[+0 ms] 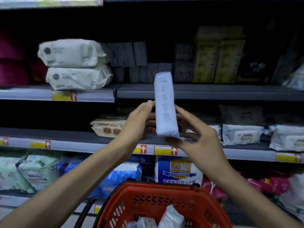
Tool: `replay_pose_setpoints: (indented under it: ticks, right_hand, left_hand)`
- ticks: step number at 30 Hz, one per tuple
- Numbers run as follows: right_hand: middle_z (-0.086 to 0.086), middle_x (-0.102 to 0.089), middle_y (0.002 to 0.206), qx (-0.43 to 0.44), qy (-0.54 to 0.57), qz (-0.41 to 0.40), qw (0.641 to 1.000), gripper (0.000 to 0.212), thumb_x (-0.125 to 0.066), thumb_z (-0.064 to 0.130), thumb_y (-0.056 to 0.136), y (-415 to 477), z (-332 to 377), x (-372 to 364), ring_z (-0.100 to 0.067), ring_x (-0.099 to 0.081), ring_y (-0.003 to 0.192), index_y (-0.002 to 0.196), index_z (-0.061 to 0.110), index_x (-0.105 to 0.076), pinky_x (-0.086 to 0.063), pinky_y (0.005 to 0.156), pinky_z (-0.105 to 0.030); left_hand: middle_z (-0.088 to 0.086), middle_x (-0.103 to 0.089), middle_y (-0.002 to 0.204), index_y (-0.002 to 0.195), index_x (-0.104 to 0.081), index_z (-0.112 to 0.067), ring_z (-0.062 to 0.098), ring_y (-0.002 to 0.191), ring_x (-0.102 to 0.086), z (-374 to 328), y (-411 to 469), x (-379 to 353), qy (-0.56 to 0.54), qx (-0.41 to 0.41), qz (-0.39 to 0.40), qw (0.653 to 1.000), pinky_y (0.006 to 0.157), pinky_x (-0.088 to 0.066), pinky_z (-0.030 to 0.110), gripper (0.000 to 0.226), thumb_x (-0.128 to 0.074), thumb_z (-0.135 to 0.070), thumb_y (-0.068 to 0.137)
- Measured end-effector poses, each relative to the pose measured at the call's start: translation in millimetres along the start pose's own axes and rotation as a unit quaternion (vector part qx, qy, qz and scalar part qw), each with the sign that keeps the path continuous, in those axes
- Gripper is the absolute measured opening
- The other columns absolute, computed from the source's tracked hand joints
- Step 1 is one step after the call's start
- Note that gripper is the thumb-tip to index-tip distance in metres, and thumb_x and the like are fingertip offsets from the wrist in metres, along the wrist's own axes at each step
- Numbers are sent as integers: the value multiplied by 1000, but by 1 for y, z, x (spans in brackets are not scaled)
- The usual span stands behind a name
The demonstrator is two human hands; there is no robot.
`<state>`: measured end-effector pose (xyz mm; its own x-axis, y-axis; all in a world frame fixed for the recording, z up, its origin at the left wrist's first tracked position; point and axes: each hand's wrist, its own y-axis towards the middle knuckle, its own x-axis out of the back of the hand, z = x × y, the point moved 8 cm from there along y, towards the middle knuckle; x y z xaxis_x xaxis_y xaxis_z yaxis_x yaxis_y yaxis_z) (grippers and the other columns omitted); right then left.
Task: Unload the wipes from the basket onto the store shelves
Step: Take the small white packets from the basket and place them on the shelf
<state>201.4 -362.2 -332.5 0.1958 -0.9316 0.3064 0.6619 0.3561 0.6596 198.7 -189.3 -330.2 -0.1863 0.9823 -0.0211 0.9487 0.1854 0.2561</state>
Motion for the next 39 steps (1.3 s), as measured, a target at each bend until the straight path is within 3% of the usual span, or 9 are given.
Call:
replay_pose_setpoints:
  ticks: [4,9,13,19,22,25,28,34,39]
  right_hand:
    - [23,-71,123,-12,108,-25,994,73,-79,-6,81,38,11,12,1,-66,117,140,30,-56,-55,90,-16]
    - [17,-71,127,1,116,-40,992,74,-79,-3,83,88,15,13,-2,-64,122,146,28,-54,-57,92,-22]
    - [13,-70,132,34,105,-55,992,71,-79,0,86,134,15,10,-7,-64,124,148,25,-54,-58,96,-32]
    - [10,-71,125,32,76,-122,989,63,-80,3,86,218,-9,-3,0,-67,114,144,15,-59,-56,90,-17]
    - [3,-76,107,19,6,-162,987,28,-77,7,89,260,-22,-9,-5,-71,100,116,11,-73,-56,78,-17]
    - [-7,-73,91,-42,-116,-175,977,8,-75,13,90,293,-42,-16,-22,-70,84,93,7,-71,-51,63,-29]
    - [-9,-69,99,-123,-193,-150,962,19,-73,18,91,302,-61,-23,-29,-67,92,106,6,-70,-60,75,-37]
    - [-6,-64,96,-129,-185,-113,968,22,-77,20,90,286,-51,-27,-28,-66,95,99,6,-63,-57,75,-37]
    - [-8,-56,145,-144,-136,-67,978,74,-81,26,88,256,-40,-23,-28,-52,135,151,12,-46,-41,95,-25]
  left_hand:
    - [9,-74,127,150,-54,-18,21,105,-73,-34,22,1,99,-57,87,990,71,-56,22,67,-45,17,93]
    - [-1,-67,141,158,-40,-28,14,128,-64,-75,51,-4,191,-139,199,951,101,-57,36,88,-74,4,83]
    - [1,-78,118,159,-41,-29,11,107,-75,-94,91,14,269,-188,119,937,96,-60,35,85,-81,-4,88]
    - [-7,-81,90,135,-70,-32,9,86,-77,-109,155,38,300,-237,-41,923,76,-61,30,47,-77,-14,92]
    - [-7,-78,81,108,-81,-27,9,79,-74,-118,185,50,326,-241,-139,903,71,-62,34,17,-78,-21,92]
    - [2,-74,73,86,-76,-16,21,70,-72,-116,204,60,401,-212,-263,851,60,-57,39,7,-75,-21,91]
    - [7,-62,70,77,-63,-9,31,68,-63,-101,208,55,450,-172,-294,826,54,-39,34,16,-66,-13,93]
    - [5,-72,94,120,-68,-17,29,83,-67,-81,204,51,404,-130,-232,875,66,-53,37,24,-63,-24,98]
    - [10,-73,121,156,-44,-19,27,93,-71,-65,191,57,374,-70,-143,914,77,-62,43,69,-67,-16,91]
